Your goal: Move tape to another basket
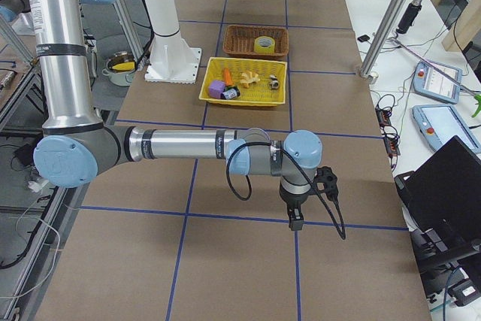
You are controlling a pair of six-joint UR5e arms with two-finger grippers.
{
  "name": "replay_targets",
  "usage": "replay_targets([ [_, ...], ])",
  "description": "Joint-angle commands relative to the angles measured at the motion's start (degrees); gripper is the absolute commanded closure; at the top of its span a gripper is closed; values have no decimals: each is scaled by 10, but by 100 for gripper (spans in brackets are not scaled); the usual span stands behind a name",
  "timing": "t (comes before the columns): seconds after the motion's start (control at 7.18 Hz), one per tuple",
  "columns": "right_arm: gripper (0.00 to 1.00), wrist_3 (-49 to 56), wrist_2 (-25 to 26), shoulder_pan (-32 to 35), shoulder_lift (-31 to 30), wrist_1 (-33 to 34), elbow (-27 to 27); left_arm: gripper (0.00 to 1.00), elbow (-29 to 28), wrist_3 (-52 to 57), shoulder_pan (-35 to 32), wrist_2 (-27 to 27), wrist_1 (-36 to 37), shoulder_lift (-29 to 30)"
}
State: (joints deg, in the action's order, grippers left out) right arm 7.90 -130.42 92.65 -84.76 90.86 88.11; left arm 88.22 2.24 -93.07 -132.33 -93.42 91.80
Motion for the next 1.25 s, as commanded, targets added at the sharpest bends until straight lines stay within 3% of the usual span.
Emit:
replay_targets([
  [0.0, 0, -2, -1, 0, 2, 3, 4, 1, 5, 2, 2, 1, 33, 10],
  [1.11, 0, -5, 4, 0, -5, -2, 1, 1, 27, 2, 3, -2, -19, 2],
])
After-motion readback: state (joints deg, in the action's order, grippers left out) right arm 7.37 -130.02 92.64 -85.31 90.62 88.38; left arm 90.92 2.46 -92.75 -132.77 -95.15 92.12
